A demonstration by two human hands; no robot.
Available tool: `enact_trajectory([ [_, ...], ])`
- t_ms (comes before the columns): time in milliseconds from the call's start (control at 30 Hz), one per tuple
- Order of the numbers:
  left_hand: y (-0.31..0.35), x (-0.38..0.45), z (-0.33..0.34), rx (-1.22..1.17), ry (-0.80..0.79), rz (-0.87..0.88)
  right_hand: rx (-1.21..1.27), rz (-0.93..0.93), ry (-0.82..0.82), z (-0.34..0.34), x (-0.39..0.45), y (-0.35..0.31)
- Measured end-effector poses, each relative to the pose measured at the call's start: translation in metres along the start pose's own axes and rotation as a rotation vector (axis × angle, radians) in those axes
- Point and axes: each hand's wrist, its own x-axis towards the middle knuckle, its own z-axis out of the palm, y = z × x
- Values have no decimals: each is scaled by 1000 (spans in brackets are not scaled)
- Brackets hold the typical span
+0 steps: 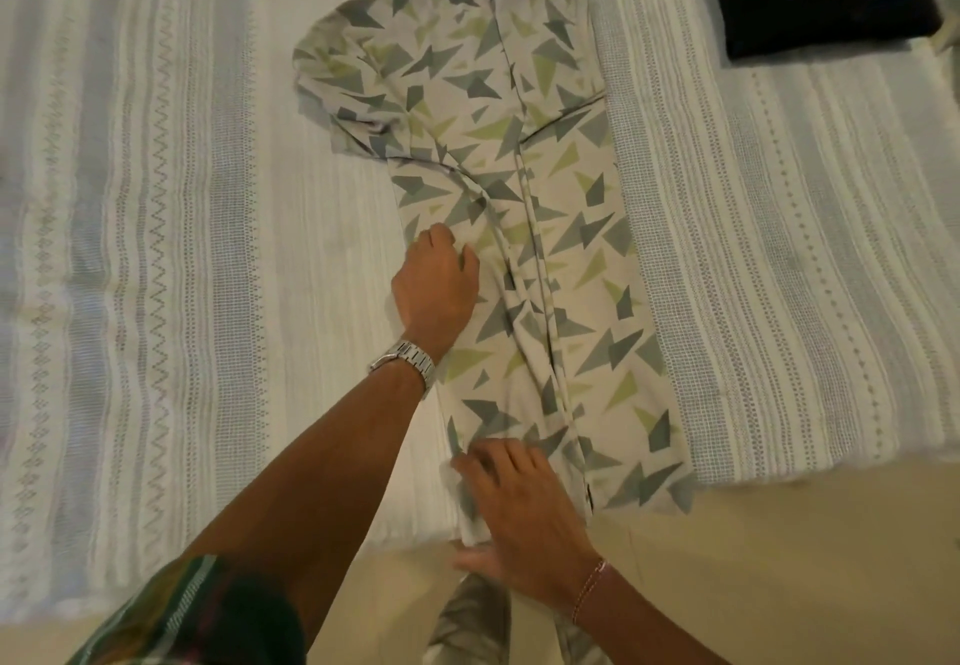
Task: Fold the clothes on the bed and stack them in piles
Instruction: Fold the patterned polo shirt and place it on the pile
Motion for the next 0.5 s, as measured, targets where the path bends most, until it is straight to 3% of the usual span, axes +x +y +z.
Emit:
enact_trajectory([
  [67,-12,-11,-2,15,5,-88,-29,7,-50,8,-7,-3],
  [233,-37,-30,-12,-143,-59,-338,-132,-171,113,29,-28,-4],
  [500,-58,-27,-20,-447,-95,-407,-61,-273,155,38,-41,-5],
])
